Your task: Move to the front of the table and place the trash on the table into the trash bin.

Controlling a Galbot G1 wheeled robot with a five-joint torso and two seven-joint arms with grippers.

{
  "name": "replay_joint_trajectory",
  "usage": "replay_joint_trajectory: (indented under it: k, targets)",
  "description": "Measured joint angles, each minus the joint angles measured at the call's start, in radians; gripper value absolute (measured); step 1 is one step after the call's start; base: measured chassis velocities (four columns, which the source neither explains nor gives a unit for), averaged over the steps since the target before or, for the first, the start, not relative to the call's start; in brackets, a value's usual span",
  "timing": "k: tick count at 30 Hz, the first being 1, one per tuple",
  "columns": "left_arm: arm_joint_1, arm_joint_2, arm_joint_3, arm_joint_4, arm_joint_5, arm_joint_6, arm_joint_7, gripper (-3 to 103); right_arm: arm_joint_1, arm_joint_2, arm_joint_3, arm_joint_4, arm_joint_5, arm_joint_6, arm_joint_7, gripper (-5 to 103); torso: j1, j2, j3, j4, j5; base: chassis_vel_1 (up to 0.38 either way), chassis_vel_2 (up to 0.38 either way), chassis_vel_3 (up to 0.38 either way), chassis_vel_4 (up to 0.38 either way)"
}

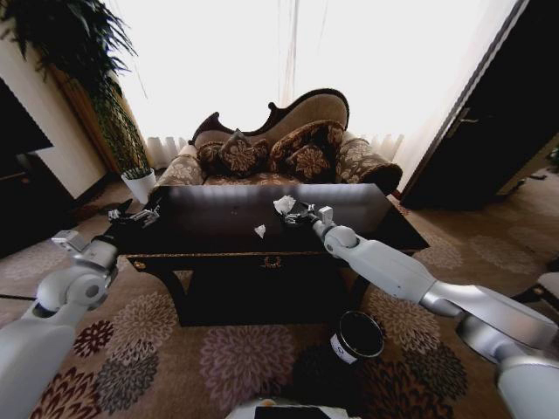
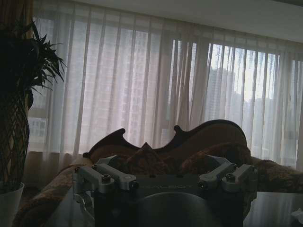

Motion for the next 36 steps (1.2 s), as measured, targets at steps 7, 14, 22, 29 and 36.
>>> replay_joint_trajectory:
  k: [7, 14, 22, 29, 36]
  targets:
    - [0.0, 0.0, 0.0, 0.0, 0.0, 0.0, 0.0, 100, 0.024, 0.028, -0.027, -0.055, 0.002, 0.009, -0.02, 100, 0.0, 0.0, 0.0, -0.0001, 0.0001, 0.0, 0.0, 0.0, 0.0]
    - [0.0, 0.0, 0.0, 0.0, 0.0, 0.0, 0.0, 100, 0.034, 0.076, -0.043, -0.093, 0.001, 0.012, -0.024, 100, 0.0, 0.0, 0.0, 0.0, -0.0001, 0.0, 0.0, 0.0, 0.0]
    - [0.0, 0.0, 0.0, 0.0, 0.0, 0.0, 0.0, 100, 0.045, 0.091, -0.056, -0.12, 0.0, 0.036, -0.03, 96, 0.0, 0.0, 0.0, 0.0001, -0.0001, 0.0, 0.0, 0.0, 0.0]
    - [0.0, 0.0, 0.0, 0.0, 0.0, 0.0, 0.0, 100, 0.042, 0.075, -0.059, -0.111, -0.003, 0.047, -0.031, 76, 0.0, 0.0, 0.0, 0.0, -0.0001, 0.0, 0.0, 0.0, 0.0]
    - [0.0, 0.0, 0.0, 0.0, 0.0, 0.0, 0.0, 100, 0.04, 0.068, -0.058, -0.105, -0.004, 0.047, -0.031, 48, 0.0, 0.0, 0.0, -0.0001, 0.0, 0.0, 0.0, 0.0, 0.0]
